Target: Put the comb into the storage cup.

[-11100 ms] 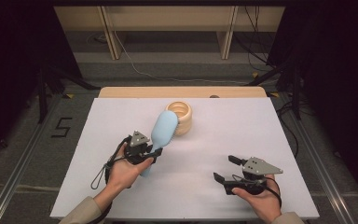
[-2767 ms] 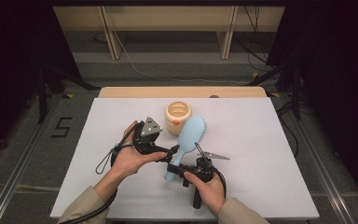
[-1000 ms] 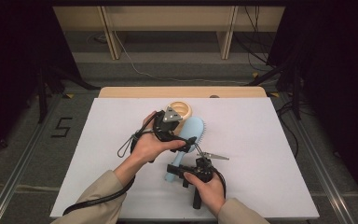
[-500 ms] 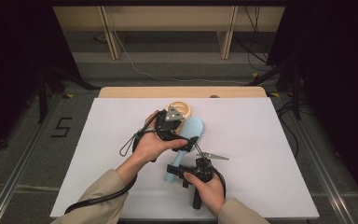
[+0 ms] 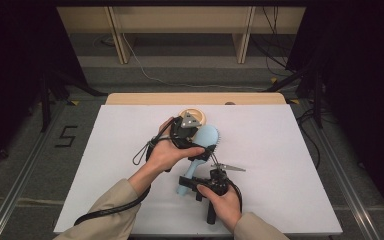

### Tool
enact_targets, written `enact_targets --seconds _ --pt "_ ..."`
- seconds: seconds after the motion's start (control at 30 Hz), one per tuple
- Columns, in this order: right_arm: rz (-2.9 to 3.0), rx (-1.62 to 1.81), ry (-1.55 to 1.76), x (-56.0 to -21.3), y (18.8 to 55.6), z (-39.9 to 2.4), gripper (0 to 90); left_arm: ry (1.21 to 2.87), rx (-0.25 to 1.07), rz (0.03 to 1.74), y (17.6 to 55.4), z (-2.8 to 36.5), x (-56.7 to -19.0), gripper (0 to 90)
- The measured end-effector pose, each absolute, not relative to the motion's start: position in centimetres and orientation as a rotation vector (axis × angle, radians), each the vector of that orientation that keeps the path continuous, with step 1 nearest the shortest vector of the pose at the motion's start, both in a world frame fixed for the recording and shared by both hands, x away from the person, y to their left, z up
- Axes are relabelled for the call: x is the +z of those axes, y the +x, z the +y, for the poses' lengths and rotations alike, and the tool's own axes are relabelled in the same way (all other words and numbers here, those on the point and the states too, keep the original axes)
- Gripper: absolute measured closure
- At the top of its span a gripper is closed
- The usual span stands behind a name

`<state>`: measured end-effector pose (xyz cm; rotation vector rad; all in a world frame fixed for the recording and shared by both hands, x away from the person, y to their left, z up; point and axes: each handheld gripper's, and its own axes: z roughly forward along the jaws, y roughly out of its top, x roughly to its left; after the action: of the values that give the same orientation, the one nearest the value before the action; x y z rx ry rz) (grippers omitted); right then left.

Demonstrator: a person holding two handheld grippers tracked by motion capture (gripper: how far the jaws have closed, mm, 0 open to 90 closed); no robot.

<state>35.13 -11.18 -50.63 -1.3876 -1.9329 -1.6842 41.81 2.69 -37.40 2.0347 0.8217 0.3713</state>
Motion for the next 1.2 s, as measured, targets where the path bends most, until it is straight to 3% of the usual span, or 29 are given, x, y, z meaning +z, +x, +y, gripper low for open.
enact_targets --seconds 1.2 --pt "-1.935 -1.680 -1.386 -50.6 35.1 -11.2 67.1 2.044 0.322 0.852 43.3 1.5 -38.1 4.5"
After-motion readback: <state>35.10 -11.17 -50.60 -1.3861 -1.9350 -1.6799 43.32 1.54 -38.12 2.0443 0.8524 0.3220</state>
